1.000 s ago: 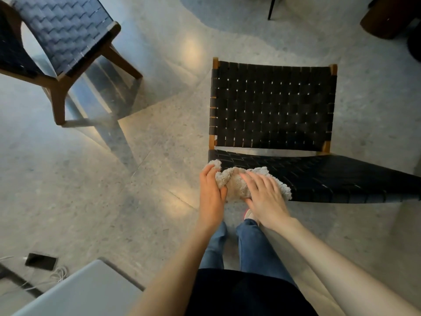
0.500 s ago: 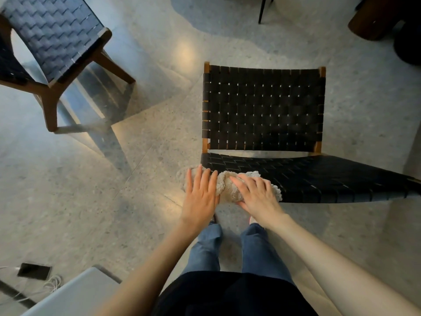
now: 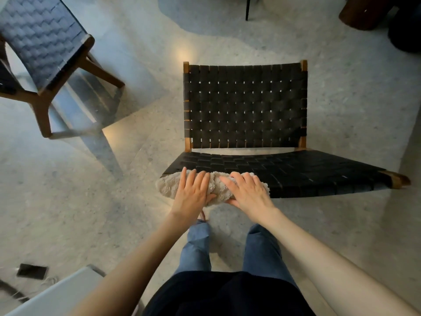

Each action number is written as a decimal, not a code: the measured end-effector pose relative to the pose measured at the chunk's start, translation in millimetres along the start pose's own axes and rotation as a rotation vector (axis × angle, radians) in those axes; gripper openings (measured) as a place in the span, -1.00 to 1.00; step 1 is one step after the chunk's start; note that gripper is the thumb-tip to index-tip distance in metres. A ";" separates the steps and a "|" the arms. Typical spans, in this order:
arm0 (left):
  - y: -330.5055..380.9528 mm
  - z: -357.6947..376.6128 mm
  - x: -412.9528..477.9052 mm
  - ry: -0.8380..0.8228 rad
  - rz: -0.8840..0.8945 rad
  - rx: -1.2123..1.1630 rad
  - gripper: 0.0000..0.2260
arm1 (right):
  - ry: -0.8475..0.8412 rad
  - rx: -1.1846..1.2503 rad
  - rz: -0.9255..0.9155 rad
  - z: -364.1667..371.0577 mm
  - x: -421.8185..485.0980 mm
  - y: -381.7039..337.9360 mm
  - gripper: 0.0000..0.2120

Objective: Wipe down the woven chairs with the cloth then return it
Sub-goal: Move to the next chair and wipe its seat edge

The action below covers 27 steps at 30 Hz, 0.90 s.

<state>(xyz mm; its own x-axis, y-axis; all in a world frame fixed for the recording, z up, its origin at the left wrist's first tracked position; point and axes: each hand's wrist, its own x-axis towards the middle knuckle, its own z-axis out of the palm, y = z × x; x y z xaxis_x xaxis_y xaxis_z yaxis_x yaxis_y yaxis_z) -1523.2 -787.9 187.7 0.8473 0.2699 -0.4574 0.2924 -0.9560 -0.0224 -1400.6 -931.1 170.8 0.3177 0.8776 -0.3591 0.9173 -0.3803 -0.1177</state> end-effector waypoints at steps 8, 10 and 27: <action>140.0 -15.6 49.8 0.061 0.006 -0.181 -0.47 | -0.055 -0.031 0.019 3.4 -70.9 130.2 -0.36; 175.7 -21.9 64.4 0.089 0.015 -0.201 -0.49 | -0.072 -0.046 0.029 4.2 -88.2 165.0 -0.36; 341.9 -80.2 129.5 0.242 0.093 -0.631 -0.45 | 0.449 -0.035 0.363 -21.8 -209.2 301.9 -0.34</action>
<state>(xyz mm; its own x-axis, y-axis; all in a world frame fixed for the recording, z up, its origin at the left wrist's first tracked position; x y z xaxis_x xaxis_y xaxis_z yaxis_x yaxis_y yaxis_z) -1277.9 -1070.7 192.1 0.9351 0.2783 -0.2196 0.3544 -0.7459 0.5639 -1184.9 -1223.2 230.6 0.6774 0.7333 0.0581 0.7354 -0.6771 -0.0270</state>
